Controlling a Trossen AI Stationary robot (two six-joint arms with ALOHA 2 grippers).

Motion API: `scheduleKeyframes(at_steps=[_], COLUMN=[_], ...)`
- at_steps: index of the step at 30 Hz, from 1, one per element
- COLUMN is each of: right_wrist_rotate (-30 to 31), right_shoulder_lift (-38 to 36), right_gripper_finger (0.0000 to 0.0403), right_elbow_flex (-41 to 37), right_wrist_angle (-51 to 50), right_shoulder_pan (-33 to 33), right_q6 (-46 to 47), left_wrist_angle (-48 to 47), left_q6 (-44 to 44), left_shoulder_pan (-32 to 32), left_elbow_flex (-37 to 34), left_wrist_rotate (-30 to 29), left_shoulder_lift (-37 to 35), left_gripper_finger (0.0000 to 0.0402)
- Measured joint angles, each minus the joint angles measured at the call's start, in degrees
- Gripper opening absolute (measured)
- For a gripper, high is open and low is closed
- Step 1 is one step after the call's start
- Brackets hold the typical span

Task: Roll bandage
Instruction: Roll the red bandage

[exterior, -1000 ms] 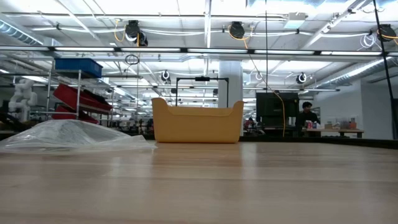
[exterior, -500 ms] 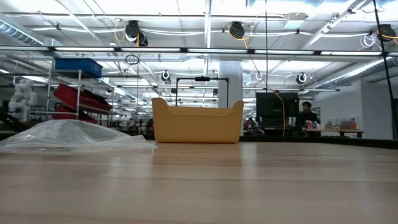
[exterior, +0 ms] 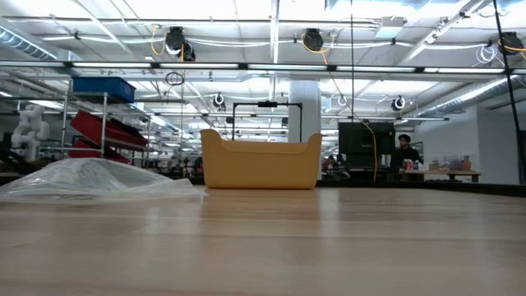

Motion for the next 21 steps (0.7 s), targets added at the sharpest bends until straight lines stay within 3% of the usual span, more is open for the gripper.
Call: scheduleKeyframes(at_steps=[6, 11, 16, 21], right_wrist_rotate=[0.0, 0.0, 0.0, 1.4], right_shoulder_lift=[0.0, 0.0, 0.0, 0.0], right_gripper_finger=[0.0019, 0.0019, 0.0019, 0.0019], right_elbow_flex=[0.0, 0.0, 0.0, 0.0], right_wrist_angle=[0.0, 0.1, 0.1, 0.3], right_shoulder_pan=[0.0, 0.0, 0.0, 0.0], right_q6=[-0.2, -0.5, -0.7, -0.7], left_wrist_angle=[0.1, -0.5, -2.0, -2.4], left_q6=[2.8, 2.8, -0.1, -0.3], left_shoulder_pan=[-0.1, -0.1, -0.1, -0.1], left_elbow_flex=[0.0, 0.0, 0.0, 0.0], left_wrist_rotate=[-1.2, -0.6, 6.7, 7.6], left_shoulder_lift=[0.0, 0.0, 0.0, 0.3], left_gripper_finger=[0.0013, 0.0004, 0.0002, 0.0001])
